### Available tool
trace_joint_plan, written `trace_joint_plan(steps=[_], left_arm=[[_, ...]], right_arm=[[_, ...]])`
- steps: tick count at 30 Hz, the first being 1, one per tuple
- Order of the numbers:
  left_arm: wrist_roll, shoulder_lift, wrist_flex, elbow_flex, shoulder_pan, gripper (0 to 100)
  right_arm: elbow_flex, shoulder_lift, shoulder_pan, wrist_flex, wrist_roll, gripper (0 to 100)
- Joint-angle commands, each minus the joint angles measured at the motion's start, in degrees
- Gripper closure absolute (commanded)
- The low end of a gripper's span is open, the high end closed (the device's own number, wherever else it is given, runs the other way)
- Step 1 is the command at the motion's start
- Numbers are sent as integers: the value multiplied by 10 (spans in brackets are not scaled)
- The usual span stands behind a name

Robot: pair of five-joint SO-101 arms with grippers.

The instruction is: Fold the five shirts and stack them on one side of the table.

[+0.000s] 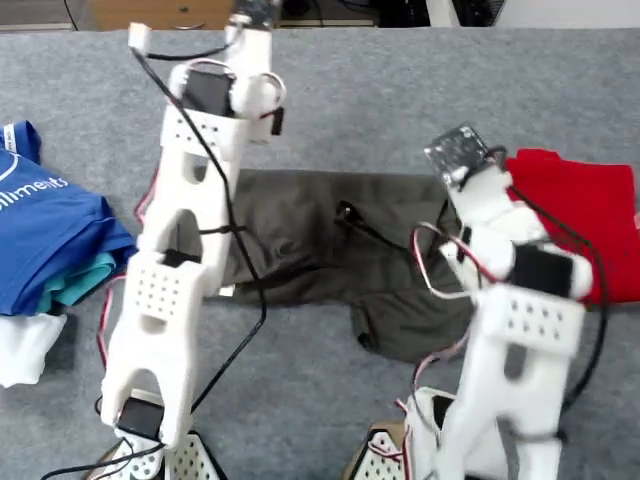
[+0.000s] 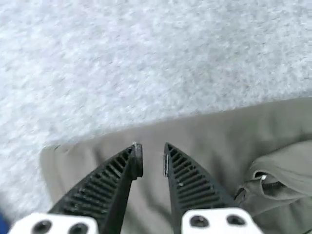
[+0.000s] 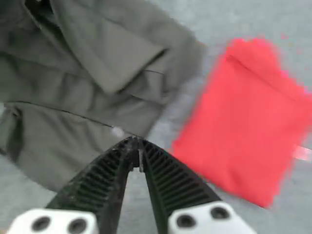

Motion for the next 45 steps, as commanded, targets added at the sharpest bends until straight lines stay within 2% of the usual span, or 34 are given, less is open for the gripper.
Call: trace_joint_plan(steps=[1,9,15,22,29,36,45], left_arm=[[3,-122,8,103,-25,918],[-22,-308,6,316,-53,919],[-22,-361,5,399,-80,919],[-22,-361,4,414,-129,919],[-22,-360,4,418,-143,918],[-23,-360,4,417,-146,916],[-23,-360,4,418,-146,916]], right_arm=[[-52,96,-31,-9,-40,995],[-204,286,-82,61,-84,996],[-242,378,-111,76,-85,996],[-243,443,-150,77,-85,996],[-276,504,-177,59,-104,996],[-411,624,-174,62,-112,996],[-689,723,-153,108,-109,996]])
